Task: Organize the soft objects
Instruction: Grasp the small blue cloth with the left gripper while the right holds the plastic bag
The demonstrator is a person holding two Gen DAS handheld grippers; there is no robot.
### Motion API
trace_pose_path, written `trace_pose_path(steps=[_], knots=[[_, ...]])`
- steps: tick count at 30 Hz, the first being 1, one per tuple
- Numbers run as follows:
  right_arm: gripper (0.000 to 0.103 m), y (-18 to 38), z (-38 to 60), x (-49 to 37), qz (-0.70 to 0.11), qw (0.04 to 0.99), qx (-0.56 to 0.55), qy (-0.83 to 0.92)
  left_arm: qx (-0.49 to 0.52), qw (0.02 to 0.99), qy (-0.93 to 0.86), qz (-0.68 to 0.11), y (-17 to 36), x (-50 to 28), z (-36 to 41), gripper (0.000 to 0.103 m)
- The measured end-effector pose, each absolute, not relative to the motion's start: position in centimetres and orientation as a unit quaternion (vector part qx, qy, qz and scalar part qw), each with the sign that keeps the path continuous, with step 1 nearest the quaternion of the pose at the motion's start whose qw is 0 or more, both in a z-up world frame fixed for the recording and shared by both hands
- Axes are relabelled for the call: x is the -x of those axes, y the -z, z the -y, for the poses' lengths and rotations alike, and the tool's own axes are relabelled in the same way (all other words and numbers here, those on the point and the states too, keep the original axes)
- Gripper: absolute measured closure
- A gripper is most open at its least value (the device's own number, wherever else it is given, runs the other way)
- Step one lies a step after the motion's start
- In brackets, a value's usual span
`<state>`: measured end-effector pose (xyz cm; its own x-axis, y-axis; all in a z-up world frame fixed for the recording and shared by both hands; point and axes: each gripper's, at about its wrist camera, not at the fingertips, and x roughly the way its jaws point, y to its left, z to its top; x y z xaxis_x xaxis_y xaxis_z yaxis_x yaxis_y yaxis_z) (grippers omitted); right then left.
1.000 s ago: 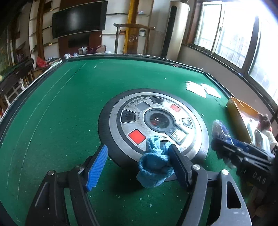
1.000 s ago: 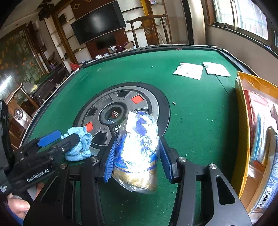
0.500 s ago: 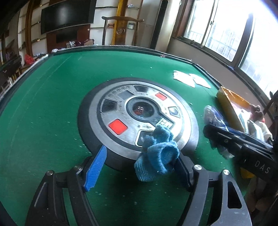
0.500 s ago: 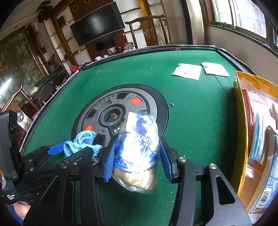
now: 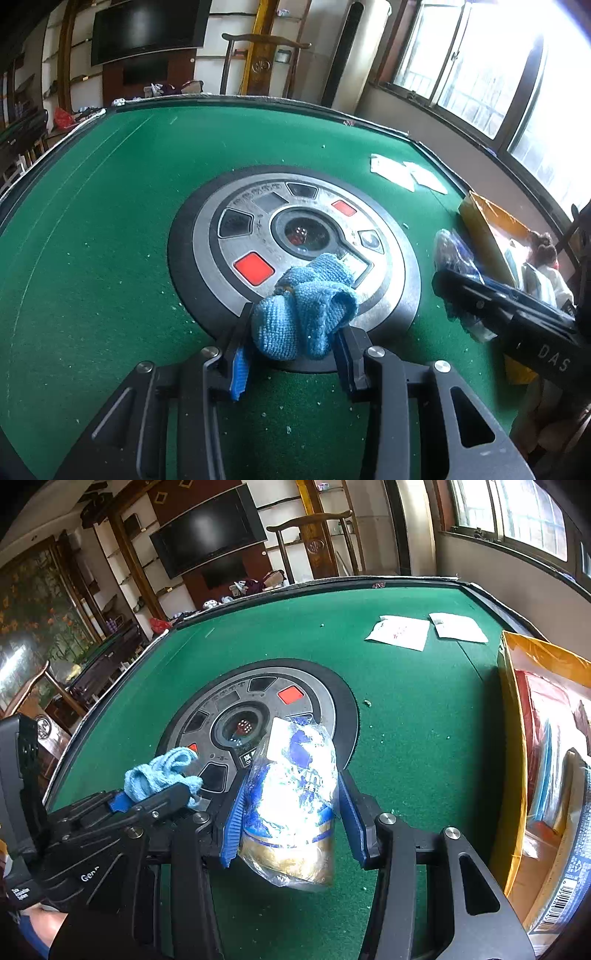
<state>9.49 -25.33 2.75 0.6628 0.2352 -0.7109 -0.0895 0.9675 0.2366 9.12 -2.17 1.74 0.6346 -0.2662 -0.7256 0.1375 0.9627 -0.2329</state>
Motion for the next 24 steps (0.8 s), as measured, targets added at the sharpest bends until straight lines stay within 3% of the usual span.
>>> trace_pose_path(steps=[24], knots=[[0.057, -2.57, 25.04, -9.43, -0.405, 0.906, -0.09, -0.087, 0.073, 0.907, 0.106, -0.401, -2.34, -8.79, 1.92, 0.064]])
